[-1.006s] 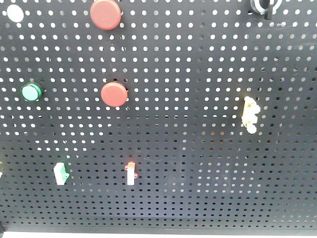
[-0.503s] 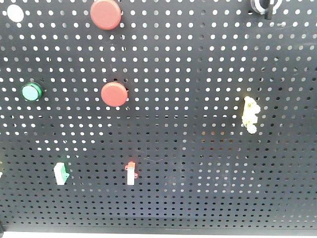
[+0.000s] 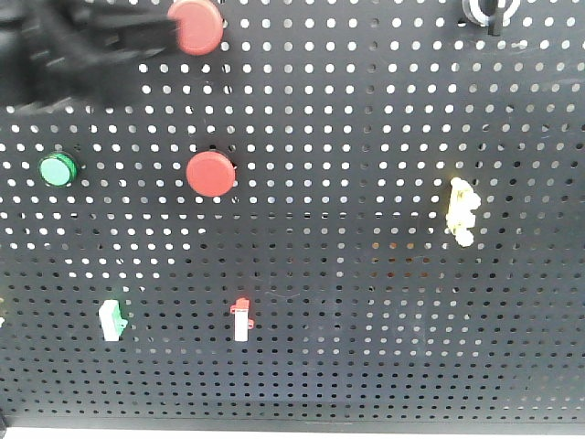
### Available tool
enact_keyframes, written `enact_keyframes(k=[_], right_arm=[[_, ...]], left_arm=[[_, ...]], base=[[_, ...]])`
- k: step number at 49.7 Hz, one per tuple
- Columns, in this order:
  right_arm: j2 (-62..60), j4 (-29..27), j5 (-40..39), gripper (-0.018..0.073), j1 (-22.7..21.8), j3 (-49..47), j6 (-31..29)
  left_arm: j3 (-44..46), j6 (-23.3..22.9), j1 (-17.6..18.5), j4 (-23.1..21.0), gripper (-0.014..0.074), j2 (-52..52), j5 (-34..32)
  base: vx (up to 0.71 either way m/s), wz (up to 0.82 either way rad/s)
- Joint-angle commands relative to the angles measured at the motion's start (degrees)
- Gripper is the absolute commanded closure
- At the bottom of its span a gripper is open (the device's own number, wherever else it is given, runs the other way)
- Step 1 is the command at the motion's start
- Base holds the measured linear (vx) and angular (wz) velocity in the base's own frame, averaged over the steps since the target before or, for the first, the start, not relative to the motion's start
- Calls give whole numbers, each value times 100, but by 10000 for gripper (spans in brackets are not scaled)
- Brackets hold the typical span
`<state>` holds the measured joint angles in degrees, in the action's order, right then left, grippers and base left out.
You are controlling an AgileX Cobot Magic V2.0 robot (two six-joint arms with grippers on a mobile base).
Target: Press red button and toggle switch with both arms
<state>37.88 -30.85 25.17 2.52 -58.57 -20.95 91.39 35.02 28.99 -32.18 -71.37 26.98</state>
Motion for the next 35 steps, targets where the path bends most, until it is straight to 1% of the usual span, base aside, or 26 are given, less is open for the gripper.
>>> enact_keyframes(k=[1,12,17,29,35], right_arm=[[63,-87,-542,562,7,-182,-7],[63,-87,-665,562,7,-182,-7],[63,-66,-660,562,7,-182,-12],[63,-65,-614,562,7,-182,-12],[63,-65,-580,562,7,-182,-12]], left_arm=[[232,-7,20,-163,594,6,-552],[232,-7,21,-163,594,-315,-1046],[244,-7,21,-157,594,-449,-1174],[436,-7,21,-157,594,-548,-1030],[431,-5,21,-157,594,-359,-604]], base=[[0,0],[0,0],[0,0],[0,0],[0,0]])
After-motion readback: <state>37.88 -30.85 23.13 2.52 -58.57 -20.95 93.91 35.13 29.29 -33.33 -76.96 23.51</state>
